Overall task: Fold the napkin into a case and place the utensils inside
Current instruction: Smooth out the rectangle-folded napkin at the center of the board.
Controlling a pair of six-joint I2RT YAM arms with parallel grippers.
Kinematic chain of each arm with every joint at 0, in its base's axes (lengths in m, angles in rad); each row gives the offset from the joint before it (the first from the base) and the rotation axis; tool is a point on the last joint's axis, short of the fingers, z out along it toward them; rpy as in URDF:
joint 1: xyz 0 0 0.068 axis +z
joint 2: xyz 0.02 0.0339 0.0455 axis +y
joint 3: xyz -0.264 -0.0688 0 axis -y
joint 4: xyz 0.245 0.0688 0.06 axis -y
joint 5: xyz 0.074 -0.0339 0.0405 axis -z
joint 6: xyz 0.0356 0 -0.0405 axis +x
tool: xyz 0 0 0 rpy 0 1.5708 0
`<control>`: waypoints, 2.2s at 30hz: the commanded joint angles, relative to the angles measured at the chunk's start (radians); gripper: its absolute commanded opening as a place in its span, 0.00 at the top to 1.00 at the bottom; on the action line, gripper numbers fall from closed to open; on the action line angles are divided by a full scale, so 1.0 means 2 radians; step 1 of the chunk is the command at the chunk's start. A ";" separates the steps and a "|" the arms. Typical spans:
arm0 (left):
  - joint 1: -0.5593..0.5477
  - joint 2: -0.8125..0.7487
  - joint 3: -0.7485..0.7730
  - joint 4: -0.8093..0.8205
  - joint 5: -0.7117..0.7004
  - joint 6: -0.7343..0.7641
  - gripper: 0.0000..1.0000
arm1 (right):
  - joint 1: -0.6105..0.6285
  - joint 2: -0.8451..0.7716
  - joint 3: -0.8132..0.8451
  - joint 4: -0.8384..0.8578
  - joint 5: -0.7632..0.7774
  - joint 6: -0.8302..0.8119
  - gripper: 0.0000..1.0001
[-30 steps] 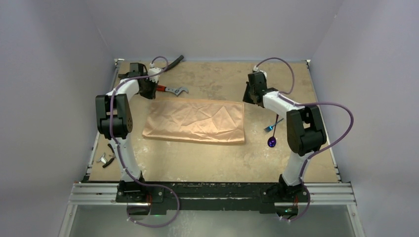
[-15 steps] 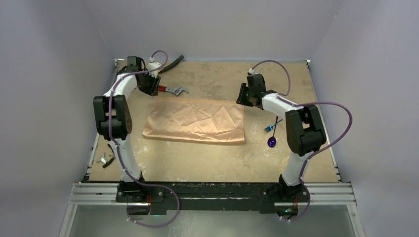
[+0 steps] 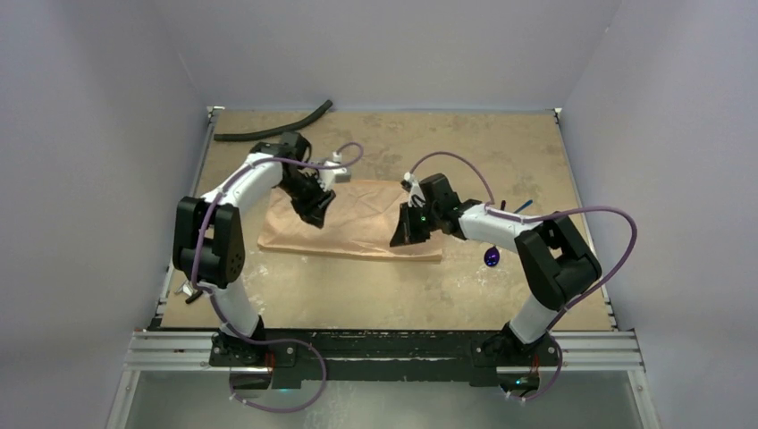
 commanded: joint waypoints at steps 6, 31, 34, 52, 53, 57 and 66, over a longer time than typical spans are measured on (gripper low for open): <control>-0.052 -0.011 -0.064 -0.005 -0.009 0.030 0.65 | -0.031 -0.012 -0.070 -0.024 -0.030 0.013 1.00; -0.052 -0.004 -0.155 0.136 -0.131 0.026 0.71 | -0.117 -0.082 -0.117 -0.117 -0.027 -0.038 0.90; -0.052 -0.006 -0.152 0.135 -0.125 0.024 0.71 | -0.119 -0.087 -0.099 -0.132 -0.013 -0.039 0.86; -0.053 -0.017 -0.150 0.132 -0.130 0.024 0.73 | -0.118 -0.048 -0.107 -0.092 -0.006 0.010 1.00; -0.053 -0.016 -0.150 0.133 -0.131 0.025 0.72 | -0.122 -0.055 -0.113 -0.098 0.003 0.012 1.00; -0.053 -0.013 -0.149 0.135 -0.132 0.025 0.73 | -0.143 -0.072 -0.122 -0.109 0.009 0.009 1.00; -0.053 -0.015 -0.153 0.140 -0.134 0.023 0.73 | -0.151 -0.054 -0.129 -0.103 0.012 -0.007 1.00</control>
